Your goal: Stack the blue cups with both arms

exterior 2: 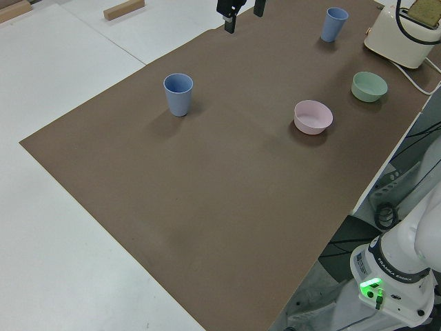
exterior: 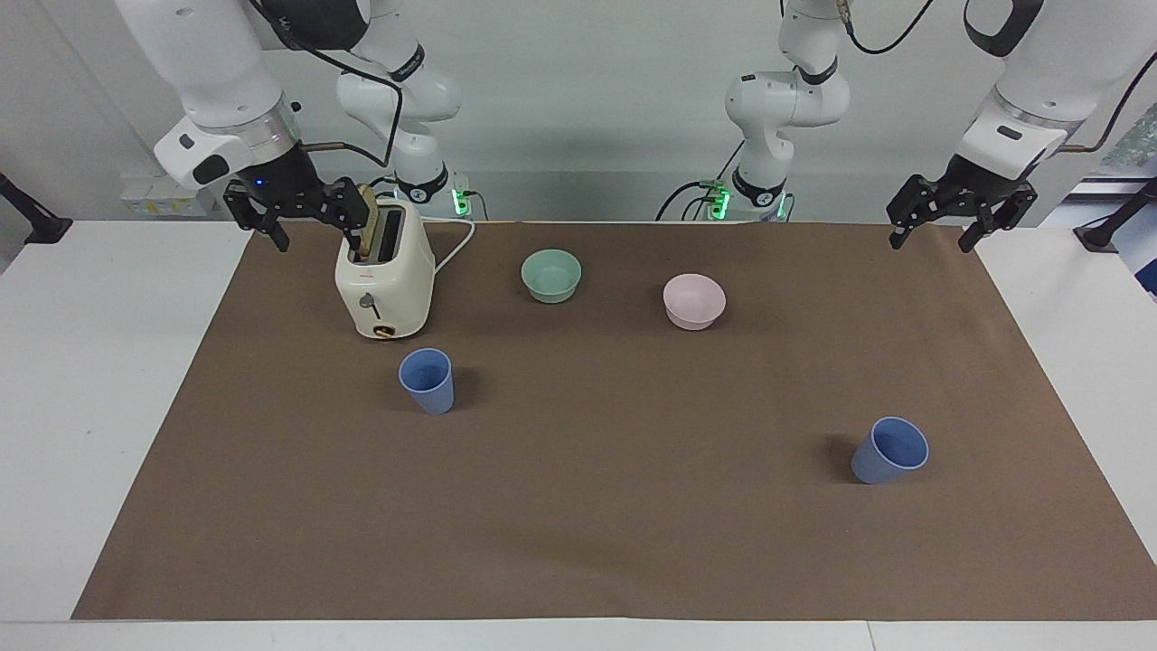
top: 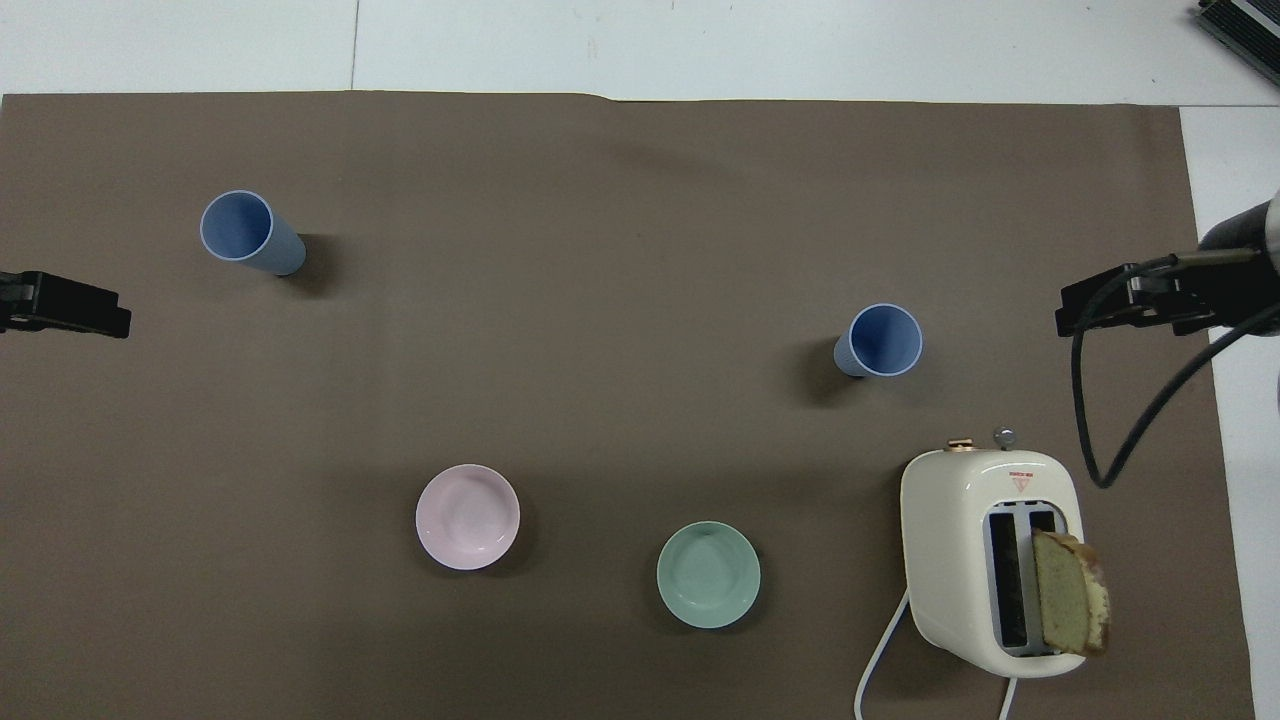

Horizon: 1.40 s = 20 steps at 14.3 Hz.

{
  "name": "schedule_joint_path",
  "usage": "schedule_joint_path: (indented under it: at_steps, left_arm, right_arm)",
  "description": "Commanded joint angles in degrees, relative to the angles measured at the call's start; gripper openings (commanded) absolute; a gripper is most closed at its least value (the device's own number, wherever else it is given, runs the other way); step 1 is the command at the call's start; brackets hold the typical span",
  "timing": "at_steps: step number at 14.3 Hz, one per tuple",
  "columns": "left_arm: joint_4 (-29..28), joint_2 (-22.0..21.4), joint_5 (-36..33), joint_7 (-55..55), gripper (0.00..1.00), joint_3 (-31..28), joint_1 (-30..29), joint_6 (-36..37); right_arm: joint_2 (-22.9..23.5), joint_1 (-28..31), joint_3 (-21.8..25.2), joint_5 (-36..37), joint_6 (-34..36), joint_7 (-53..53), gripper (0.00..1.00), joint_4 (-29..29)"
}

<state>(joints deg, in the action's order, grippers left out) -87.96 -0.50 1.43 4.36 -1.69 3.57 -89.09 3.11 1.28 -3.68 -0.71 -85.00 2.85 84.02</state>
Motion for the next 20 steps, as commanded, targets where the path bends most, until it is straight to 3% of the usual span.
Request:
schedule_joint_path:
  at_steps: [1,13,20]
  left_arm:
    - [-0.5,-0.3,-0.5,-0.3,1.0,-0.1,0.0,-2.6]
    - [-1.0,0.6,-0.5,0.8,1.0,-0.1,-0.7,-6.4]
    - [-2.1,7.1,0.1,4.3,1.0,-0.1,-3.0,-15.8]
  right_arm:
    - [-2.1,0.6,-0.4,0.6,-0.5,0.5,1.0,2.7]
    - [-2.1,0.7,-0.3,0.6,-1.2,0.4,1.0,2.8]
    - [-2.1,1.8,-0.3,0.4,-1.3,0.3,1.0,2.9]
